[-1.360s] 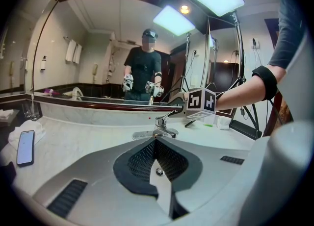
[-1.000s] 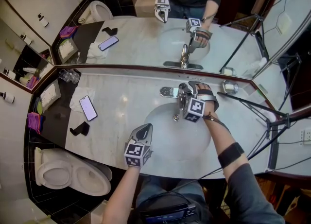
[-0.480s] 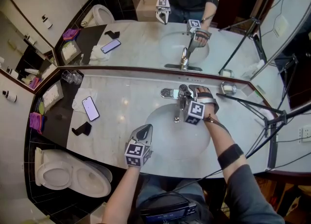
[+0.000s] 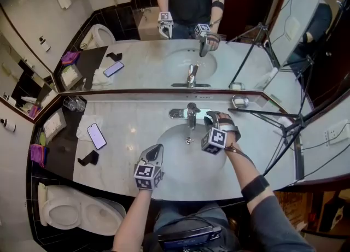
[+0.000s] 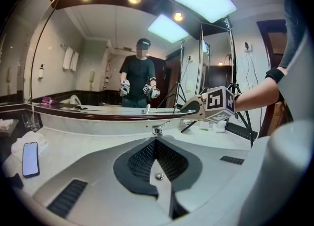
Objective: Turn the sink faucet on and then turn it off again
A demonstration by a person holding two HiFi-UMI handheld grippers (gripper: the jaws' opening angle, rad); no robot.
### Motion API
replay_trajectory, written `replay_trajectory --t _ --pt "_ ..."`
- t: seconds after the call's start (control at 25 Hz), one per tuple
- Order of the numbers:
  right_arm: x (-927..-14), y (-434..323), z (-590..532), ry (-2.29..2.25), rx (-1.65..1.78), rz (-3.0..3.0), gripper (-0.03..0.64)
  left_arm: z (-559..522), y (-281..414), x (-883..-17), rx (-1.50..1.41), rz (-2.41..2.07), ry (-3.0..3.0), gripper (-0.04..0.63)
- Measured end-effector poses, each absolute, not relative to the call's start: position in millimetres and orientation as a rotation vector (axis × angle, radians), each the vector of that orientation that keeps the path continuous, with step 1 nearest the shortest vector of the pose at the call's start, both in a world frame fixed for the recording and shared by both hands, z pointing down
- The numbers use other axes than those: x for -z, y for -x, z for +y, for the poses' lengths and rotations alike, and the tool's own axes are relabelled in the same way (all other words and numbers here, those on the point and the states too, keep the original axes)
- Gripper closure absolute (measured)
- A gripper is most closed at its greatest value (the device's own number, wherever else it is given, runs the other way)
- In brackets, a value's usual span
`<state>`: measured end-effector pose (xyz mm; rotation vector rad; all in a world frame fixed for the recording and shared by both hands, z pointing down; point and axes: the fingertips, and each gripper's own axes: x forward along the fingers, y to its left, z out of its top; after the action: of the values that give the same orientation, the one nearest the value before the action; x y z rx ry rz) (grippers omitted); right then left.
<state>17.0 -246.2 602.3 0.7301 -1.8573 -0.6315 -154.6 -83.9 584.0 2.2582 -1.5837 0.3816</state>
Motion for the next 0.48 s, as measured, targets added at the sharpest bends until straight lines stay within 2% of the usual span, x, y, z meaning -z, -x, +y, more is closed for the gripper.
replay_trajectory --t 0.2,0.48 --pt "-581.2 -42.2 -220.5 -0.868 0.526 -1.911 0.591 -84.7 148.7 -575.1 -0.386 -1.560 -2.290 0.607" --pt "-570.7 -73.7 -182.5 -1.061 0.286 -2.012 0.600 -85.2 141.7 -566.1 -0.382 -1.540 -2.326 0.607"
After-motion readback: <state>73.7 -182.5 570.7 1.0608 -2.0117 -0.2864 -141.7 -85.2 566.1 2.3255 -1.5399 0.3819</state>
